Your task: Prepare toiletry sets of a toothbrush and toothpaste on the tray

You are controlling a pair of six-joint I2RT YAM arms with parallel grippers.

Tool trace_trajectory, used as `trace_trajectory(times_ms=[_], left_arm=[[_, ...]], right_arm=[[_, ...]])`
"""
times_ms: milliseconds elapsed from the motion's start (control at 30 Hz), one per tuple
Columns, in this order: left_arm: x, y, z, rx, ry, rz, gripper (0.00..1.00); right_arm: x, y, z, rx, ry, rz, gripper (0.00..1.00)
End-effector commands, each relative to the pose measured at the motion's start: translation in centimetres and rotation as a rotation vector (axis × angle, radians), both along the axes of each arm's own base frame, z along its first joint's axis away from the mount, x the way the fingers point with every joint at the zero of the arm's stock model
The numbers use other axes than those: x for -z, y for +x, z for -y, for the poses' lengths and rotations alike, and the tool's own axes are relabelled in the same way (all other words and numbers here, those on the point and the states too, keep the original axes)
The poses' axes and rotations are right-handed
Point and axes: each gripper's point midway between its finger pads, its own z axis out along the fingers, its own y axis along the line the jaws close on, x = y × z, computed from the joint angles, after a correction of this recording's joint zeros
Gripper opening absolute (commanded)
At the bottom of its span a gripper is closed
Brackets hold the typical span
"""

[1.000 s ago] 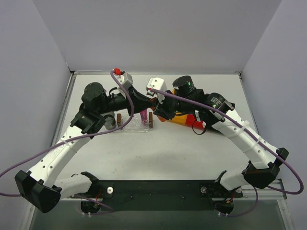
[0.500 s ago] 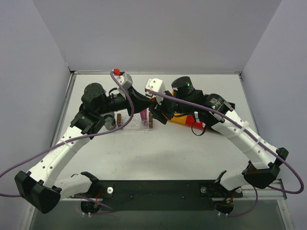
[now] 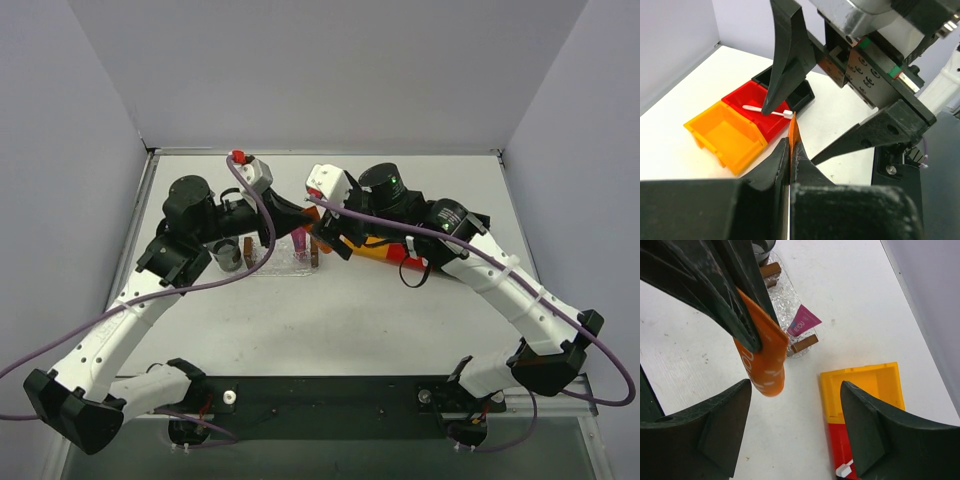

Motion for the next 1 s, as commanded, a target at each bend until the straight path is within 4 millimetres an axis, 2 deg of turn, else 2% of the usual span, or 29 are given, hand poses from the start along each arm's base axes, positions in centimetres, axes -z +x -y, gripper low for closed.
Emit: trace_trajectory(times_ms=[0,33,267,367,500,600,833,867,933,967], left_arm=[[-2.7,0.3,-1.9,-0.095,0.017,0.141,0.00],[-2.4,1.0,-2.3,-0.137,0.035,0.148,0.00],[-2.1,3.7,-5.4,-0.351,0.077,0.194,0.00],[-1.4,4.8,-6.6,-0.436,0.114,0.208,0.00],[0.1,7.1,-9.3,-0.581,0.166,0.221,0.00],[0.4,7.8,-10.3,-0.607,0.154,0.226,0.00],[2.8,10.4,-12.7,-0.648,0.081,0.192,0.00],[3.9,10.5,-12.6,-0.633,0.085,0.174,0.00],[4.2,10.9,-12.7,-0.629,0.069,0.174,0.00],[5.0,11.0,-12.6,-0.619,0.076,0.164,0.00]], right_arm=[[-1.2,0.9,2.4,0.073,-0.004,0.074,0.67],[-1.4,0.7,2.9,0.075,0.001,0.082,0.67],[0.4,0.6,5.7,0.120,-0.016,0.056,0.67],[1.0,0.8,7.4,0.159,-0.017,0.046,0.67],[1.5,0.8,9.0,0.191,-0.010,0.034,0.67],[2.1,0.5,10.0,0.207,-0.009,0.026,0.67],[3.4,-0.1,11.5,0.230,-0.010,0.009,0.66],[3.5,-0.1,11.6,0.230,-0.008,0.004,0.66],[4.2,-0.2,11.7,0.234,-0.012,-0.013,0.66],[4.4,-0.2,11.7,0.233,-0.013,-0.016,0.66]])
